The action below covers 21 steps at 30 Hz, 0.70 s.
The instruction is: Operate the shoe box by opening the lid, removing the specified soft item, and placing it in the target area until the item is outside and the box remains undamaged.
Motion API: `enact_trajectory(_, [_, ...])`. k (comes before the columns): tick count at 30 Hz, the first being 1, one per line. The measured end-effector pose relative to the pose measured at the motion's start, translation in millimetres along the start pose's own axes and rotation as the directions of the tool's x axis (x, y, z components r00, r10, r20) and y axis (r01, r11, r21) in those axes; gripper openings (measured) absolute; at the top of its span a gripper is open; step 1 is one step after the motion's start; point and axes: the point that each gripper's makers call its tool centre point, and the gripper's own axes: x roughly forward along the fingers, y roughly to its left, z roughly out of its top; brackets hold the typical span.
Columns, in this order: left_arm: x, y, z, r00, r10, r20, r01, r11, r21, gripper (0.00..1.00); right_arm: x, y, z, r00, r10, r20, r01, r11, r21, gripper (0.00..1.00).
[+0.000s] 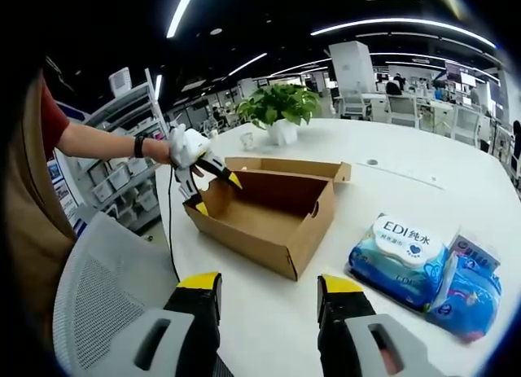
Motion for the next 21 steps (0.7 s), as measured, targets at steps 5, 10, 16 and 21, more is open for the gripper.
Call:
enact_trajectory(5, [7,-6.2,-8.5,0.999,-0.002,-0.039,0.003,0.999,0.04,0.68,1,1,-1.6,1.0,0.002,-0.004,-0.002,1.0,0.002,0.44])
enact_trajectory(10, [6,0.1,-7.8,0.999,0.024,-0.033,-0.023,0.999,0.03,0.69,-2,0,-5.4,1.0,-0.003,-0.008,0.003,1.0,0.009,0.44])
enact_trajectory(16, [5,11.1,-2.7,0.998,0.066,-0.004,-0.066,0.997,-0.027,0.6,-5,-3,-8.2,1.0,-0.013,-0.008,0.013,1.0,0.019,0.44])
enact_trajectory(21, [7,-0.3,-2.3,1.0,0.021,-0.02,-0.02,0.999,0.031,0.61,-7,-4,-9.1,1.0,-0.013,-0.01,0.013,1.0,0.017,0.44])
